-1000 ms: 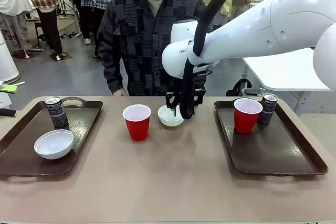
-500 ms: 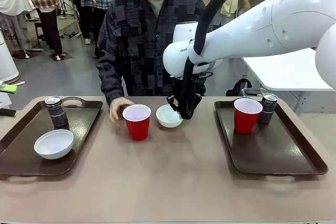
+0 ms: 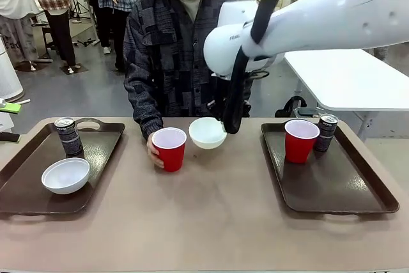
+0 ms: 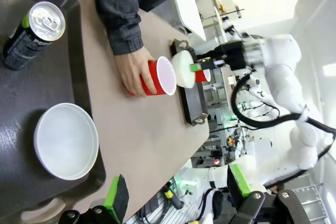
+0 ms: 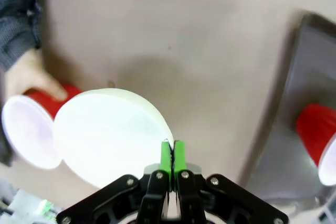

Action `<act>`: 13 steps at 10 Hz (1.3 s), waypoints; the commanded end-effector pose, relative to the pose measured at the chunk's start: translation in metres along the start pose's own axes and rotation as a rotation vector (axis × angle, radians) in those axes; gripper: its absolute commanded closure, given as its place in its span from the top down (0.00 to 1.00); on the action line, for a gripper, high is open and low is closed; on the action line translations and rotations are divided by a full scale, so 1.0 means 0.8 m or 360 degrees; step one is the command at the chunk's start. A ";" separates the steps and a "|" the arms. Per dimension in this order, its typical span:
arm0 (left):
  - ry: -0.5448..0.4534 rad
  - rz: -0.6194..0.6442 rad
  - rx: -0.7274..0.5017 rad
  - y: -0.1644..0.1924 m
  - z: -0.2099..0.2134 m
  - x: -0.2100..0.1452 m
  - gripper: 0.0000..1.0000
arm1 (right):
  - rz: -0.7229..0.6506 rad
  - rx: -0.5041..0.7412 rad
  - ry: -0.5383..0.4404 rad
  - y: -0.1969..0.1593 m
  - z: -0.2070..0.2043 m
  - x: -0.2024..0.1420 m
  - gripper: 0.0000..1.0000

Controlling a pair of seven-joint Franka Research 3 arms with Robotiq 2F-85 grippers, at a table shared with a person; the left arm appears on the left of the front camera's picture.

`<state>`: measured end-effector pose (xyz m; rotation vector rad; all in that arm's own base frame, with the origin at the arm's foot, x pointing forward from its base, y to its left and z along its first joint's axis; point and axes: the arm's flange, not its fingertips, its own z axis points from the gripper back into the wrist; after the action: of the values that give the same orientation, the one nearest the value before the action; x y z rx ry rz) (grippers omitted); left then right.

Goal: Prepare tableware on both trays.
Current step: Pick up a Picnic Bowl from the table and place it on a Handle tray.

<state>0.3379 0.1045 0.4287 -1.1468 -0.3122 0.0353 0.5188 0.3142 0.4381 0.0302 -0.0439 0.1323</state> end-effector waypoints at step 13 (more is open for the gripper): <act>-0.0013 -0.0016 -0.0033 -0.001 -0.002 0.001 1.00 | -0.0168 -0.0131 -0.0029 -0.069 0.079 -0.202 0.02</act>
<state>0.3380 0.1043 0.4288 -1.1488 -0.3134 0.0360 0.3670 0.2596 0.4902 -0.0401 -0.0685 0.0203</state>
